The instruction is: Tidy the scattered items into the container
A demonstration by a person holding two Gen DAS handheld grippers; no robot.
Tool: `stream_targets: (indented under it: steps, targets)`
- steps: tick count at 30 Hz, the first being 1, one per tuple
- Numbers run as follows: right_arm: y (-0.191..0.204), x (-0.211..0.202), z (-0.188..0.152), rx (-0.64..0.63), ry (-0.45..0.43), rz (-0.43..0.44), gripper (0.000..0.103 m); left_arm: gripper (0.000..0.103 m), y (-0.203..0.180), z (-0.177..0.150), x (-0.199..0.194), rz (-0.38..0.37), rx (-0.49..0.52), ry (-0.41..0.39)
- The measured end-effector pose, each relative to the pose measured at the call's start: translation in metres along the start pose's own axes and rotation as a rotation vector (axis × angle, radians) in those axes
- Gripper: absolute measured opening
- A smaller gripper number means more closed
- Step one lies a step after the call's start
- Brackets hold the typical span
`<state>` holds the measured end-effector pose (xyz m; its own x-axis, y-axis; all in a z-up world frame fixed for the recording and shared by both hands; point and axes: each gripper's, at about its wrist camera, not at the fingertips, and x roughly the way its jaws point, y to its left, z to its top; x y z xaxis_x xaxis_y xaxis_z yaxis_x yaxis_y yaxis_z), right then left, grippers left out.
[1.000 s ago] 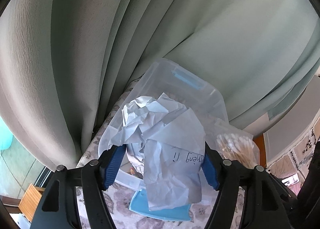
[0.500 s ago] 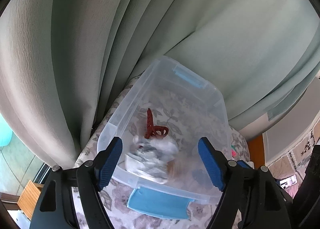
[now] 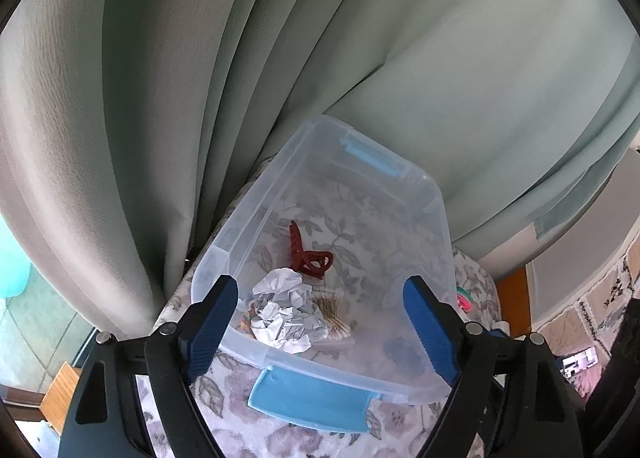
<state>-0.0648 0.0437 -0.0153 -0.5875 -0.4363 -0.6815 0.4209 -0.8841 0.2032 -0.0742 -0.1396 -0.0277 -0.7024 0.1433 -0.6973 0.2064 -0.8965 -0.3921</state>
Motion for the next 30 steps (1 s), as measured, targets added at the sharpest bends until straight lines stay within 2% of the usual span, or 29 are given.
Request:
stream_targets:
  steps: [2, 7, 14, 21, 24, 30]
  targets:
    - [-0.003, -0.004, -0.001, 0.011, -0.008, 0.000, 0.090, 0.086, -0.003, 0.000, -0.004, 0.011, 0.013, -0.010]
    - [-0.010, -0.018, -0.002, 0.029, -0.042, 0.000, 0.103, 0.086, -0.010, -0.001, -0.019, 0.004, 0.030, -0.052]
    - [-0.020, -0.037, -0.006, 0.053, -0.082, -0.005, 0.103, 0.091, -0.026, -0.002, -0.042, -0.001, 0.068, -0.102]
    - [-0.037, -0.057, -0.012, 0.088, -0.127, -0.026, 0.103, 0.092, -0.050, -0.007, -0.052, -0.005, 0.140, -0.130]
    - [-0.047, -0.066, -0.015, 0.112, -0.146, -0.037, 0.103, 0.098, -0.060, -0.011, -0.055, -0.016, 0.167, -0.144]
    - [-0.070, -0.086, -0.023, 0.156, -0.192, -0.059, 0.103, 0.100, -0.086, -0.019, -0.066, -0.026, 0.236, -0.216]
